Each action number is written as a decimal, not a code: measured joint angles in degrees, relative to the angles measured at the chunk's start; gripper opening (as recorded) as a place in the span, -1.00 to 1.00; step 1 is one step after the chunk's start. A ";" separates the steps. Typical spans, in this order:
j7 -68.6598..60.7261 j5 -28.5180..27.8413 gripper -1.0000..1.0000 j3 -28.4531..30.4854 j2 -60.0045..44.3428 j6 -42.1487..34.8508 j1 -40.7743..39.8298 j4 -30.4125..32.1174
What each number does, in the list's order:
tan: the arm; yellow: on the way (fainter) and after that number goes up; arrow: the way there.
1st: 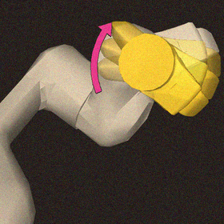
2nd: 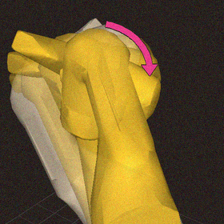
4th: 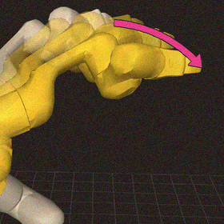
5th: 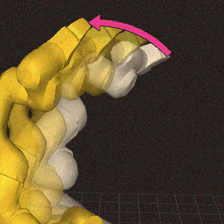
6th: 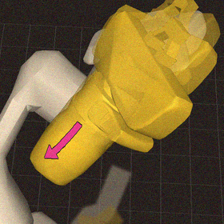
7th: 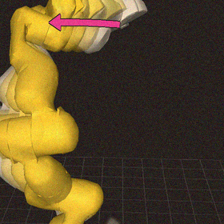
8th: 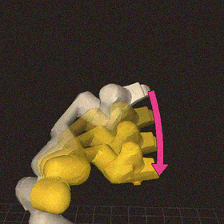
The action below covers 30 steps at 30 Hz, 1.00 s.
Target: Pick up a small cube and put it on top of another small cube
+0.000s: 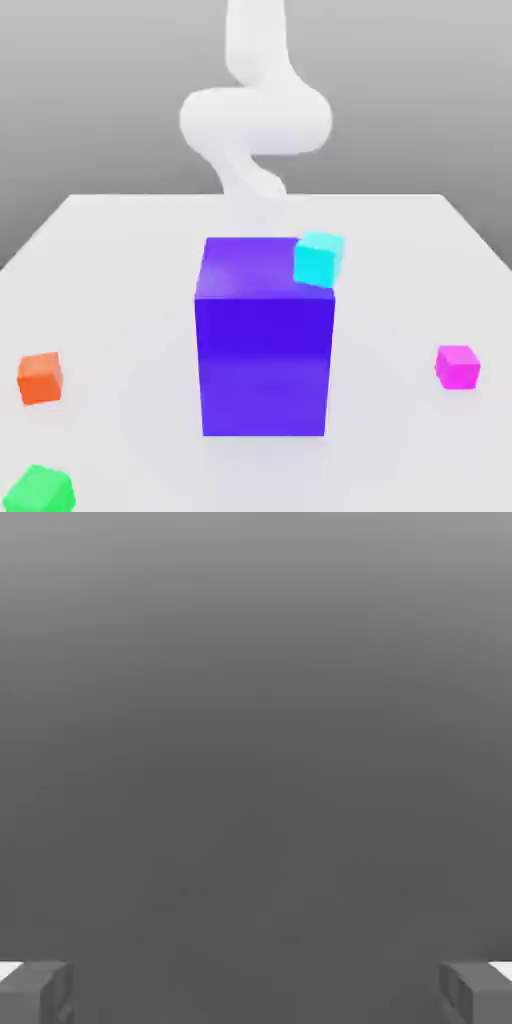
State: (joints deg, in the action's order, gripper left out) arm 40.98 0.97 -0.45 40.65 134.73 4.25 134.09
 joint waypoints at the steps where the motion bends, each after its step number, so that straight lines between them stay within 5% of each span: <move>1: -2.10 0.41 0.00 -0.24 -2.25 1.27 1.83 1.00; 16: -28.76 2.84 0.00 -9.29 -33.32 18.95 22.93 14.81; 22: -33.08 -4.59 0.00 -12.69 -45.95 26.08 30.34 20.09; 28: -28.57 -12.46 0.00 -5.98 -58.45 35.49 36.25 18.59; 29: -28.14 -12.99 -1.00 -5.06 -59.88 36.65 37.05 18.30; 30: -28.14 -12.99 -1.00 -5.06 -59.88 36.65 37.05 18.30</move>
State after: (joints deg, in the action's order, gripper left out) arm 12.84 -12.01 -5.51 -19.23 171.37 41.31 152.39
